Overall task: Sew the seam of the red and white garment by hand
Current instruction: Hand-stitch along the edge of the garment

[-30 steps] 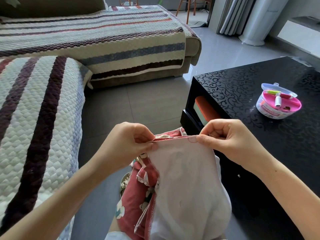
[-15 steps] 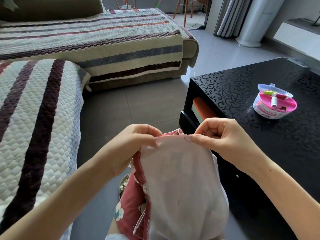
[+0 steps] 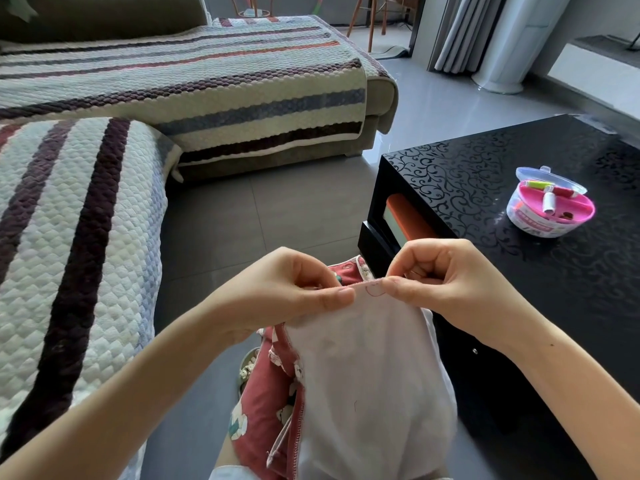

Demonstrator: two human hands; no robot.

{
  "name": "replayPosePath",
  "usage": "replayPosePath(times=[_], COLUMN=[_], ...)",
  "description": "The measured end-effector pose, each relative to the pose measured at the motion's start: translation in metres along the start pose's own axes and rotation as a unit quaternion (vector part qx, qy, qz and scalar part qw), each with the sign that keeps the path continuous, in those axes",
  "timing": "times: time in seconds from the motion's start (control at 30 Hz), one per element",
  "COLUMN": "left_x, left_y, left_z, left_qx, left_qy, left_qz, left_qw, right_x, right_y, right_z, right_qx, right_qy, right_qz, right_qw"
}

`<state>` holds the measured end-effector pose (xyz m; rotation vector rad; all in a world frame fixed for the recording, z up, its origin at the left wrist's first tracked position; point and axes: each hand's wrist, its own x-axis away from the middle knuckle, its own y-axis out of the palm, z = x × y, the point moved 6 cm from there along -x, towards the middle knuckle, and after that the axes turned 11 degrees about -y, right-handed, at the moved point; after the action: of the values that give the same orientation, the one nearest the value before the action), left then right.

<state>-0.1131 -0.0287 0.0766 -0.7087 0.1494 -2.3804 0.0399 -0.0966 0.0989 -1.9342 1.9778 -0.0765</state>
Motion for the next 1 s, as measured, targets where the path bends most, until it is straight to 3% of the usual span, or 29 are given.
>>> replayPosePath(times=[0.13,0.33,0.57,0.77,1.0], left_x=[0.004,0.006,0.008,0.006,0.002], left_y=[-0.004,-0.001,0.006,0.017,0.02], left_z=[0.009,0.009,0.003,0.001,-0.009], left_qx=[-0.046,-0.016,0.029,0.099,0.135], left_qy=[0.07,0.11,0.105,0.07,0.008], left_qz=[0.011,0.034,0.08,0.045,0.056], left_qw=[0.996,0.993,0.991,0.992,0.989], right_x=[0.002,0.003,0.004,0.004,0.004], right_y=[0.0,0.0,0.0,-0.001,0.001], right_z=[-0.003,-0.006,-0.006,0.0,0.006], right_qx=[0.012,0.01,0.005,-0.024,-0.021], right_qy=[-0.007,-0.018,-0.012,0.021,0.034], right_qz=[-0.012,-0.014,-0.009,0.014,0.013], right_qw=[1.0,1.0,1.0,0.999,0.999])
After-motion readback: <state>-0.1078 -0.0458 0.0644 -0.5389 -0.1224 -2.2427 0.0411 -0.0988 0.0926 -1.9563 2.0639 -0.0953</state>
